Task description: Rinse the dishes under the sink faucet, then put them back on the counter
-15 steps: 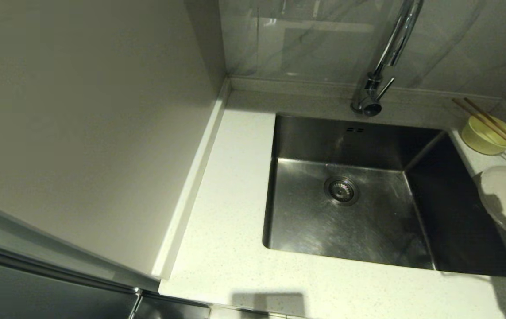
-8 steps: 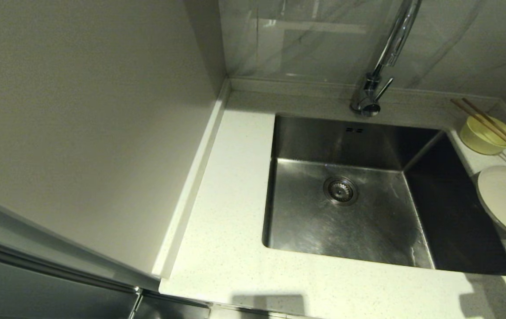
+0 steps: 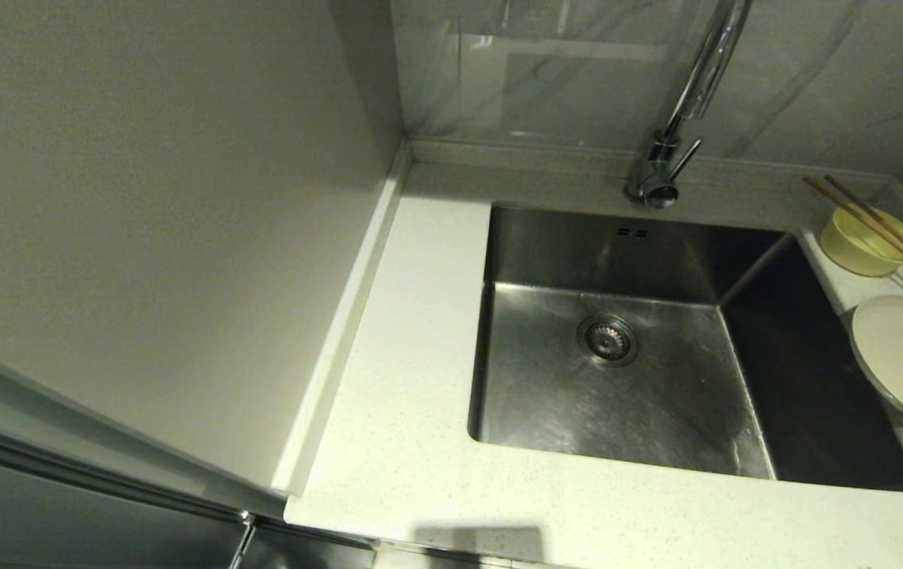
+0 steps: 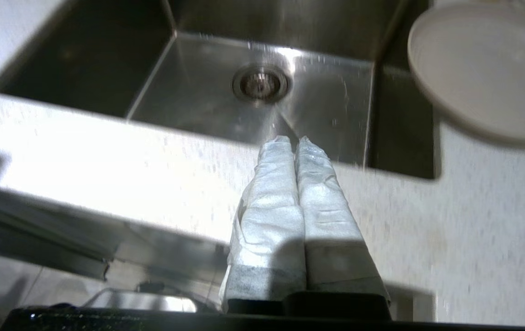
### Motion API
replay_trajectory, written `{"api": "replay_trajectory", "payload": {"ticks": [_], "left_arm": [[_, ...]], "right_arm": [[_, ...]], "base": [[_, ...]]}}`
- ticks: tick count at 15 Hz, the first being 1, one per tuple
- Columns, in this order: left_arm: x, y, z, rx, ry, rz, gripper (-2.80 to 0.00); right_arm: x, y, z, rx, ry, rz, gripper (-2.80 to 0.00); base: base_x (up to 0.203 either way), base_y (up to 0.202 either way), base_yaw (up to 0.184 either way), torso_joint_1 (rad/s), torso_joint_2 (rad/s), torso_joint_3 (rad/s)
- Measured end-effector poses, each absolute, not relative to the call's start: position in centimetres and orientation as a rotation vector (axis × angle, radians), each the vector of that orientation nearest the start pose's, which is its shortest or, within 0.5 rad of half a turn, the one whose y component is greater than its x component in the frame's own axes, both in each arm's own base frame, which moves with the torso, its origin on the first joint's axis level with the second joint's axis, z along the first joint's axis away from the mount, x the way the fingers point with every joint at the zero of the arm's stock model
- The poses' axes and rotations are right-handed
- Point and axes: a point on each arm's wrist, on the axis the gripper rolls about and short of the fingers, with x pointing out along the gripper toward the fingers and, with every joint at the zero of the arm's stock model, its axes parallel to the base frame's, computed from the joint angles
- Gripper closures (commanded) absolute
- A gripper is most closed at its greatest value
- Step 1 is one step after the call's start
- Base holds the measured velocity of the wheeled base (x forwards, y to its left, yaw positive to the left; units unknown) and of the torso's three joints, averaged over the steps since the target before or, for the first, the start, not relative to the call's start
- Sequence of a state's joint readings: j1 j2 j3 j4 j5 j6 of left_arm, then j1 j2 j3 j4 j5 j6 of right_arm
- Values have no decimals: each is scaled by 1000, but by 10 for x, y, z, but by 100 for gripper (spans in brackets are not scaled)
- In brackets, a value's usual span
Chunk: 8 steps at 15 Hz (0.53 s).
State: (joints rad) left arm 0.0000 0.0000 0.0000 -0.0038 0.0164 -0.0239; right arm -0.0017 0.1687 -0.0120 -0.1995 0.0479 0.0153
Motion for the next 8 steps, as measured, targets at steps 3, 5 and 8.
{"api": "replay_trajectory", "payload": {"ticks": [3, 5, 8], "left_arm": [[-23, 0, 76, -24, -4, 16, 0], [-23, 0, 76, -24, -4, 16, 0], [-23, 0, 76, -24, -4, 16, 0]], "right_arm": [[-18, 0, 84, 0, -11, 18, 0], [-21, 0, 76, -4, 22, -18, 0], [-23, 0, 75, -2, 4, -20, 0]], "base": [[0, 0, 0, 0, 0, 0], [0, 0, 0, 0, 0, 0], [0, 0, 0, 0, 0, 0]]}}
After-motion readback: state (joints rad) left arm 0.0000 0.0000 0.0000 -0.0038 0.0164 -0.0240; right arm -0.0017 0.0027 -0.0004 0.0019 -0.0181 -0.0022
